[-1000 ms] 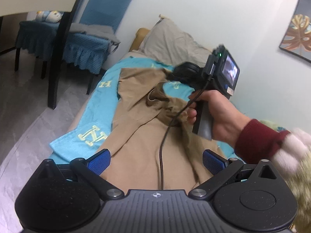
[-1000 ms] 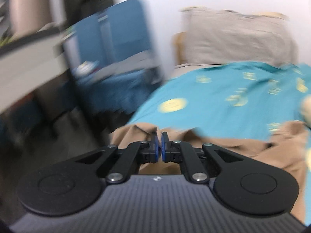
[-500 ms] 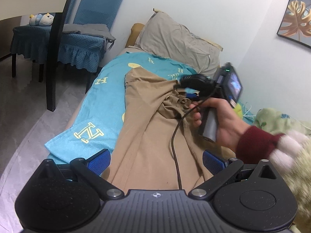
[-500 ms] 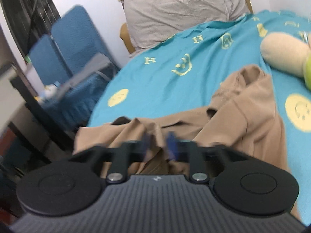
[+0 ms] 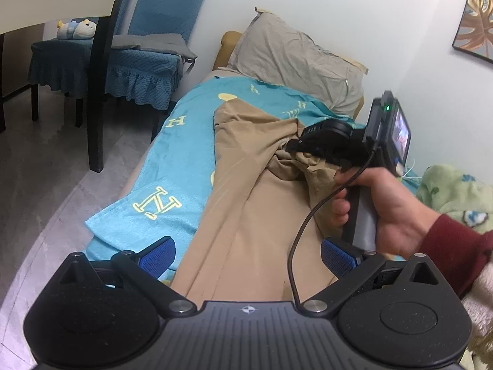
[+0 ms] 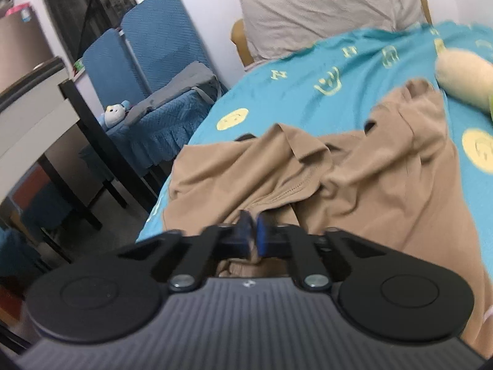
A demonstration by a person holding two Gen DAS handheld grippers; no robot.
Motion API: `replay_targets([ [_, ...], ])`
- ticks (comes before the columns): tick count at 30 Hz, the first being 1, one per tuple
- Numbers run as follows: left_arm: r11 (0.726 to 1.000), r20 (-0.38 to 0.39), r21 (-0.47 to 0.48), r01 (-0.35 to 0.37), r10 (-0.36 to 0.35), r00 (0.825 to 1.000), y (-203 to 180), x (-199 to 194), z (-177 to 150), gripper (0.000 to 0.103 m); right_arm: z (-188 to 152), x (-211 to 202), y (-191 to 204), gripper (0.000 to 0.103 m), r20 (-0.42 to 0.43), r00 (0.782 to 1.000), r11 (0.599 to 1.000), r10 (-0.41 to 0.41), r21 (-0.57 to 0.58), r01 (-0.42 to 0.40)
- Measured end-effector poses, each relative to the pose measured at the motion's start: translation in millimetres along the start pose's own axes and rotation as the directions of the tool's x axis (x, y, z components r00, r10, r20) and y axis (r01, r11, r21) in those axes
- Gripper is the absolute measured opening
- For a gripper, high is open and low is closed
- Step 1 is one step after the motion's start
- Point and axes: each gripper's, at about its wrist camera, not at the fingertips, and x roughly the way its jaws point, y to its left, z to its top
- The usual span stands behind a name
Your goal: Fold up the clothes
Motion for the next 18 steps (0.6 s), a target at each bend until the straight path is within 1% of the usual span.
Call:
replay_targets([
  [3,1.0,0.015,-0.001,0.018,-0.018,1.0,0,-4,1,0.101,8,-15,2,0.003,0.057,0.998,0.999,-0.035,-0.017,0.036],
  [6,0.999,0.03,-0.008,0.05,-0.049,0.998,-1,-10,2,0.101,14,-28,-8,0.003,0.103,0.989,0.994,-0.108,-0.011,0.11],
  [9,0.998,0.028,0.0,0.061,-0.061,0.998,-2,-9,1,0.101,17,-18,-25,0.003,0.072,0.982,0.985,-0.172,-0.006,0.173],
  [12,0.999,0.003,0.013,0.049,-0.049,0.999,-3,-3,0,0.101,10,2,-38,0.003,0.007,0.973,0.973,-0.229,-0.027,0.229],
  [14,0.999,-0.012,0.02,0.041,-0.041,0.999,-4,2,-1,0.101,7,9,-47,0.006,-0.023,0.975,0.975,-0.22,0.015,0.22],
  [16,0.999,-0.015,0.036,0.033,-0.032,0.999,-6,4,-1,0.101,6,4,-49,0.007,-0.029,0.979,0.978,-0.199,0.055,0.201],
  [18,0.998,-0.014,0.054,0.024,-0.023,1.0,-9,4,-1,0.101,7,-6,-44,0.011,-0.039,0.982,0.982,-0.185,0.034,0.186],
])
